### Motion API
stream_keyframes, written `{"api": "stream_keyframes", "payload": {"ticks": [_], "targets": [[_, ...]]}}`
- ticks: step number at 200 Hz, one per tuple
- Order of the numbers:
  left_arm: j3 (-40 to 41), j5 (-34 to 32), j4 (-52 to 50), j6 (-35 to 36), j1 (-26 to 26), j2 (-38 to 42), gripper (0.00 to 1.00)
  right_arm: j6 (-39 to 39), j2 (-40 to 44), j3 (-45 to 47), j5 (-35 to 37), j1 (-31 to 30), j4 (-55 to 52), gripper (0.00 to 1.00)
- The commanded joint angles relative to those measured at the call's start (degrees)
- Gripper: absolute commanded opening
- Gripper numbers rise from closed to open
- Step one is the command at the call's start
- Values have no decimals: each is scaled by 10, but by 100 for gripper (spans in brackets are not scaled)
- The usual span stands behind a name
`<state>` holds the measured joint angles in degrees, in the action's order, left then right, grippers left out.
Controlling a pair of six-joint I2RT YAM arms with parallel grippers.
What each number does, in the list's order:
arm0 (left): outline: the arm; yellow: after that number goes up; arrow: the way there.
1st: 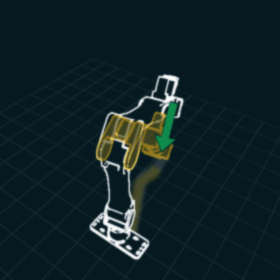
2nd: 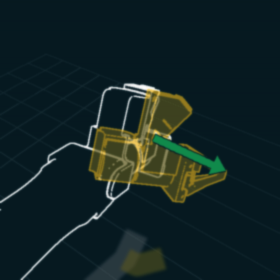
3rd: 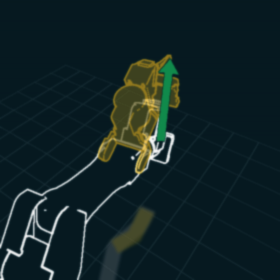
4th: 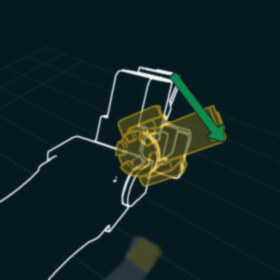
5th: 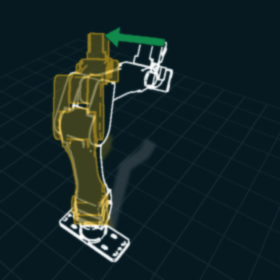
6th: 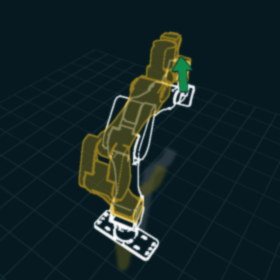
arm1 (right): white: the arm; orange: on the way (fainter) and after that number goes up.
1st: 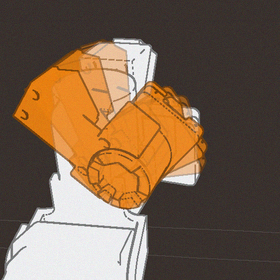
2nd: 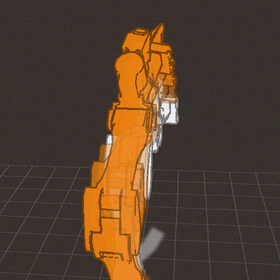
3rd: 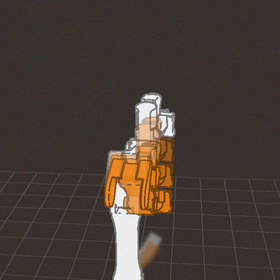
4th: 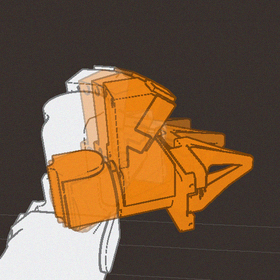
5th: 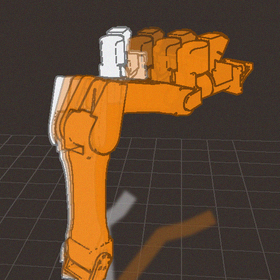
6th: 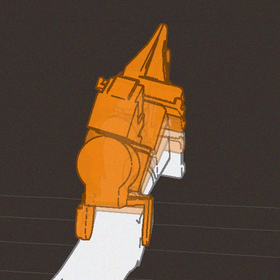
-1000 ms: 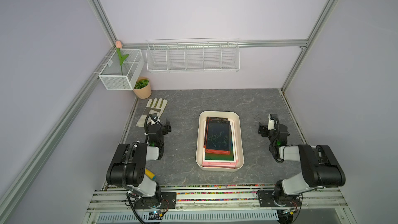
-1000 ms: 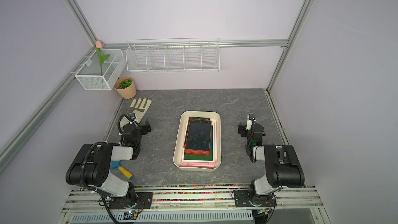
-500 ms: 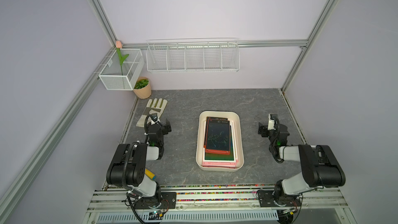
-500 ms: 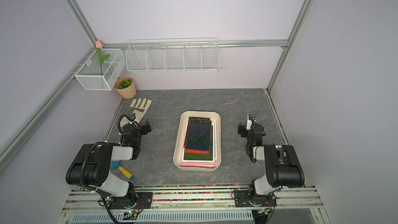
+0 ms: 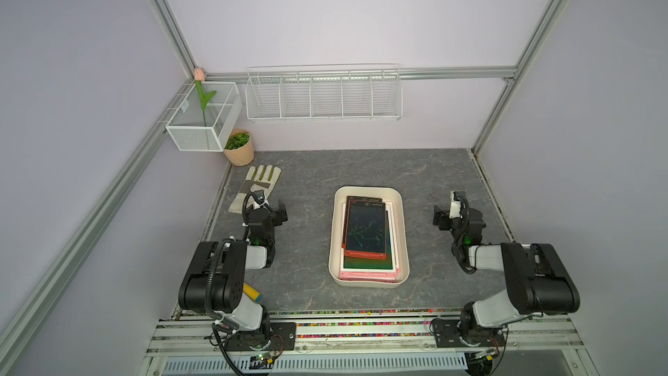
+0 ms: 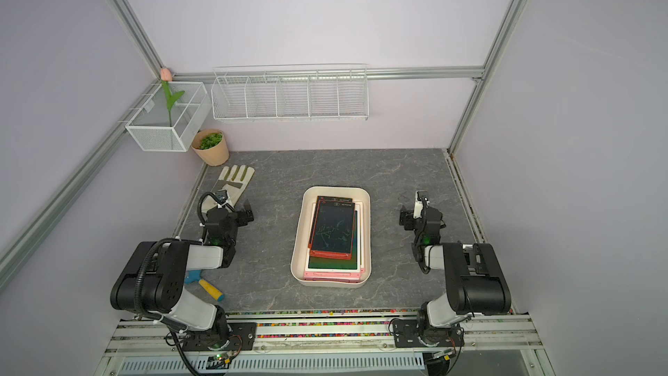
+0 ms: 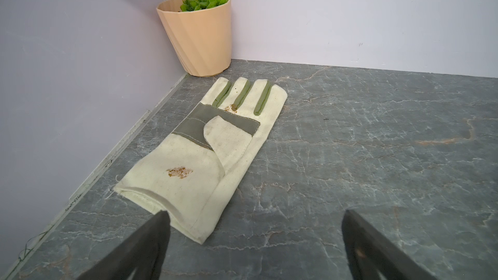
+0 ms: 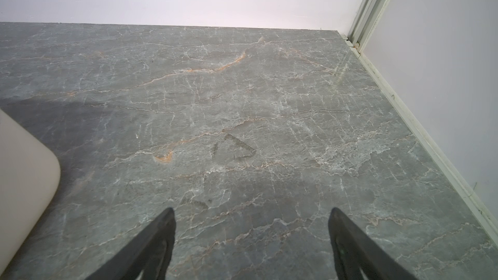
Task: Take out the writing tablet from the storage box
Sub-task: Move the storage box to the center of the board.
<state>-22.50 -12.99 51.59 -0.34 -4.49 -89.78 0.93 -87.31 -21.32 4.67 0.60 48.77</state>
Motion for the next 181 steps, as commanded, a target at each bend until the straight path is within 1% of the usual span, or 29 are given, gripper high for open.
{"api": "stream_keyframes", "payload": {"ticks": [1, 41, 58, 73, 90, 98, 103, 104, 112, 129, 149, 164, 181], "targets": [[1, 6, 3, 3, 3, 9, 99, 10, -7, -7, -6, -3, 13, 89], [0, 6, 3, 3, 4, 9, 99, 10, -7, -7, -5, -4, 15, 89], [-3, -5, -1, 3, 3, 10, 99, 11, -5, -6, -5, -3, 14, 89], [-32, -40, -74, -9, 1, 35, 99, 10, -5, -6, -5, -4, 14, 89], [-106, -52, -241, -13, 1, 62, 99, 10, -4, -11, 0, -5, 13, 89], [-132, -42, -294, -13, 0, 63, 99, 9, 18, -36, 7, -6, -58, 89], [-138, -31, -300, -2, 1, 60, 99, 7, 32, -60, 10, -6, -113, 89], [-138, -27, -301, -2, 1, 59, 99, 6, 37, -70, 12, -6, -138, 89], [-139, -11, -297, 13, 0, 58, 99, 5, 51, -106, 13, -6, -207, 89], [-141, -17, -298, 9, -3, 67, 99, -2, 75, -182, 17, -6, -328, 89], [-158, -21, -332, -5, -6, 93, 99, -20, 80, -283, -18, -12, -476, 89], [-189, -18, -400, -30, -11, 118, 99, -38, 76, -348, -31, -18, -554, 89], [-237, 3, -502, -58, -18, 142, 99, -63, 86, -368, -61, -19, -588, 89]]}}
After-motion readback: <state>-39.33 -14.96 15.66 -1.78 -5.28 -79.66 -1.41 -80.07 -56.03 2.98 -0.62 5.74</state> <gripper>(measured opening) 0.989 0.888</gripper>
